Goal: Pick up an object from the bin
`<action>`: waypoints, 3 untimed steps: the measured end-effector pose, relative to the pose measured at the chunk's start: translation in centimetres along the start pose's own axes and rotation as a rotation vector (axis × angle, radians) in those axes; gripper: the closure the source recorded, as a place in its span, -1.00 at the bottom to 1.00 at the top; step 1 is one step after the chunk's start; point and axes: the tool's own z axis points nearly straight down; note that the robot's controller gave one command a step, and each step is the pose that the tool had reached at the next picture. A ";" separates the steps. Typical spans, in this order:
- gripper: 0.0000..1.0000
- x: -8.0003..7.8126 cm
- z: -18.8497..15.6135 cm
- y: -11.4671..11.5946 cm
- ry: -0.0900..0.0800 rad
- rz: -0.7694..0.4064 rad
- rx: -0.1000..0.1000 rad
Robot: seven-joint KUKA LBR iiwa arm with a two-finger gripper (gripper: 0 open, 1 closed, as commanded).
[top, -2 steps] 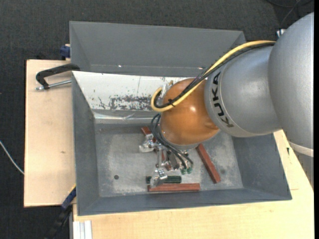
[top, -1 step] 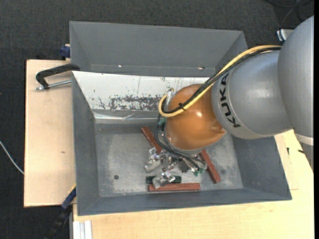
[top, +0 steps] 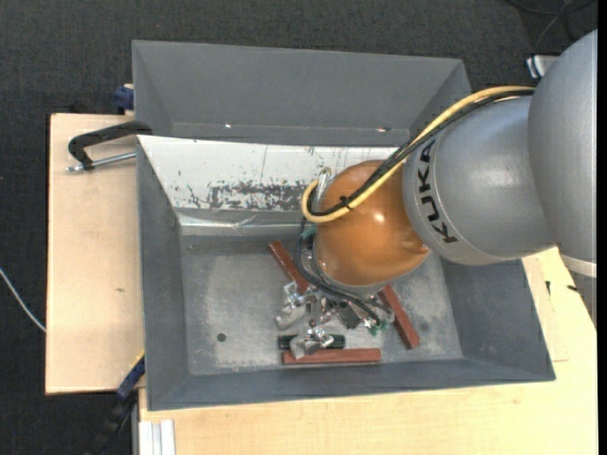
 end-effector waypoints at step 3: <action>-1.00 -2.2 -9.4 1.5 -0.023 -0.405 0.019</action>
Offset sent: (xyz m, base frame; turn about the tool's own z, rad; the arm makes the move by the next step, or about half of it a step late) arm 0.0133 0.0220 0.0931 -0.4068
